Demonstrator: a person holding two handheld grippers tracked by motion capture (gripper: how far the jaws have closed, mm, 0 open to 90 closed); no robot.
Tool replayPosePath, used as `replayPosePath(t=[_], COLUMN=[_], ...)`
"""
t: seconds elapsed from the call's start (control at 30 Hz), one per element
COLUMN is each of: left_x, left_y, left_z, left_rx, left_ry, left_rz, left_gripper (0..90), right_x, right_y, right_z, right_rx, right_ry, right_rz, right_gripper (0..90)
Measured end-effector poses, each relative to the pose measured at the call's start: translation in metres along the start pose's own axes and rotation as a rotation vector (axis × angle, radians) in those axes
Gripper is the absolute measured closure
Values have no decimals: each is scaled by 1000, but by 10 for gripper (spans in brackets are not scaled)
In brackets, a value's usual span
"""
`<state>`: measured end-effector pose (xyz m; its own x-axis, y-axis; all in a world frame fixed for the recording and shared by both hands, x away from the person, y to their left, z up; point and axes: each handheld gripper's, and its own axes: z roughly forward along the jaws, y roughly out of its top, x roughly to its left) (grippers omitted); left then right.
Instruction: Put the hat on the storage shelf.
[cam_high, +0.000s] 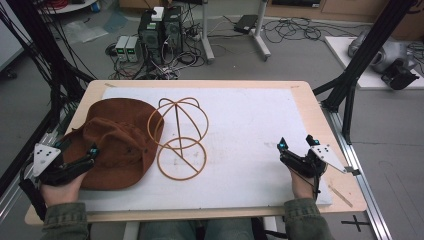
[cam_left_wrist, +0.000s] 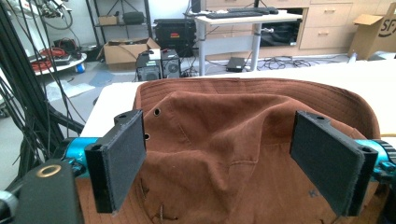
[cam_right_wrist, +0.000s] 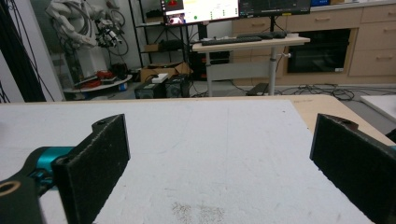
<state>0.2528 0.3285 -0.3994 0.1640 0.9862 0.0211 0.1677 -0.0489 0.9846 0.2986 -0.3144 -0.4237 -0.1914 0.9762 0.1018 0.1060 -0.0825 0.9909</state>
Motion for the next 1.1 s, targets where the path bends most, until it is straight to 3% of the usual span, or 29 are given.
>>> replayPosePath(t=[0.4,0.63,0.8,0.9,0.97,1.1], left_x=[1,-1,0,-4,-7,-11], left_y=[-1,4,-1,-4,-5,-6], left_z=[4,9,25,36,43,50], left_rx=[66,141,230,270,337,412], left_ry=[-15,-32,-44,-49,-39,-27], left_rz=[14,20,10,39,61,99], left_gripper=[189,189,189,196,213,246], right_x=[1,2,4,4,4,5], right_y=[-1,-3,-4,-3,-3,-3], right_z=[1,2,5,5,6,5], right_rx=[22,33,37,35,37,35], right_ry=[15,34,51,51,51,56], right_rz=[19,17,0,-7,-16,-16], right_gripper=[44,44,44,44,45,45])
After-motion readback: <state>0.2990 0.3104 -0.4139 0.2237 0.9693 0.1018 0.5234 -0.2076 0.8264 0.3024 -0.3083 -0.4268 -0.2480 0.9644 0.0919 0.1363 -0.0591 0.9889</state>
